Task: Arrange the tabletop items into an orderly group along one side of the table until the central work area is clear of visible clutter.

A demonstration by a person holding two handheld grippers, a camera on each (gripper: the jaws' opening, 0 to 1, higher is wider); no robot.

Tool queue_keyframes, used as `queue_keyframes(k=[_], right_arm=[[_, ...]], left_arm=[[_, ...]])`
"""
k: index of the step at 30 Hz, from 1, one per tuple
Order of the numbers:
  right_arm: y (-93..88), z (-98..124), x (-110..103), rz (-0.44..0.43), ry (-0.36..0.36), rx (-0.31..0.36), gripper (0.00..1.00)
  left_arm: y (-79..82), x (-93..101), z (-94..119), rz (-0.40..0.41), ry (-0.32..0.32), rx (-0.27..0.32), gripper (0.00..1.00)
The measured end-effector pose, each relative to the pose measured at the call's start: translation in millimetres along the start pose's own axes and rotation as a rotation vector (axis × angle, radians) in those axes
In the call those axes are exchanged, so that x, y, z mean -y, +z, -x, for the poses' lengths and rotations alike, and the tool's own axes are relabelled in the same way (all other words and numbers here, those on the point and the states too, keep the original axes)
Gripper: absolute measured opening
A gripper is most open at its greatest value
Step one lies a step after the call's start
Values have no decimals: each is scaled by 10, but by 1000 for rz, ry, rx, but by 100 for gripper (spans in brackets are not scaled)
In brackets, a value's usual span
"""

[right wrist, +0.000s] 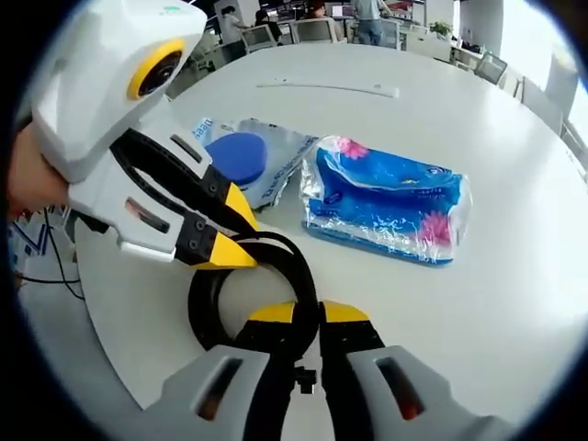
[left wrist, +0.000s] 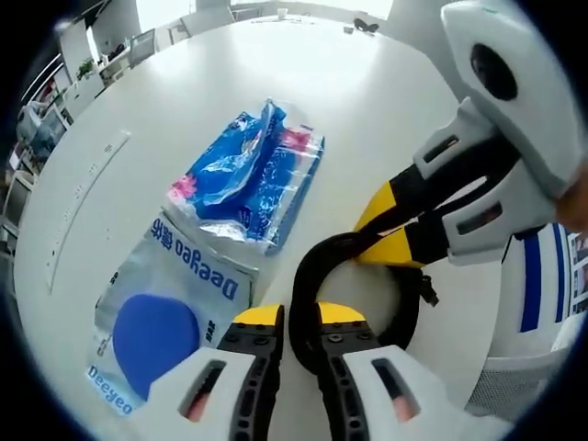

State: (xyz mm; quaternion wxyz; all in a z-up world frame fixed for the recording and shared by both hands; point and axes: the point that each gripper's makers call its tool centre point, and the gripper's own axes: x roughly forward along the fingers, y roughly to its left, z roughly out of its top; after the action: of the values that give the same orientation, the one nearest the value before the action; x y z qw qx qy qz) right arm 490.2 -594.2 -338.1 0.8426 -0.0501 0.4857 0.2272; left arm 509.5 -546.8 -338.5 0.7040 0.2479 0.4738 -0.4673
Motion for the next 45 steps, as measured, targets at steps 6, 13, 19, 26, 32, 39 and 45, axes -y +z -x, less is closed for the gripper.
queue_keyframes(k=[6, 13, 19, 26, 32, 39, 45], right_arm=[[1, 6, 6, 3, -5, 0, 8], [5, 18, 9, 11, -9, 1, 9], [16, 31, 11, 17, -15, 4, 11], [34, 51, 4, 24, -21, 7, 12], [61, 85, 5, 25, -28, 18, 17], [73, 124, 18, 26, -40, 26, 21], [80, 153, 26, 28, -51, 32, 26]], left_arm=[[-11, -12, 15, 8, 2, 2, 12], [-17, -7, 37, 16, 1, 3, 12], [-13, -20, 77, 25, 4, 13, 13], [-41, -14, 112, 36, 3, 16, 13], [-44, -11, 147, 43, 4, 25, 14], [-22, 6, 202, 57, -1, 50, 16], [-15, 23, 228, 63, -1, 61, 20]])
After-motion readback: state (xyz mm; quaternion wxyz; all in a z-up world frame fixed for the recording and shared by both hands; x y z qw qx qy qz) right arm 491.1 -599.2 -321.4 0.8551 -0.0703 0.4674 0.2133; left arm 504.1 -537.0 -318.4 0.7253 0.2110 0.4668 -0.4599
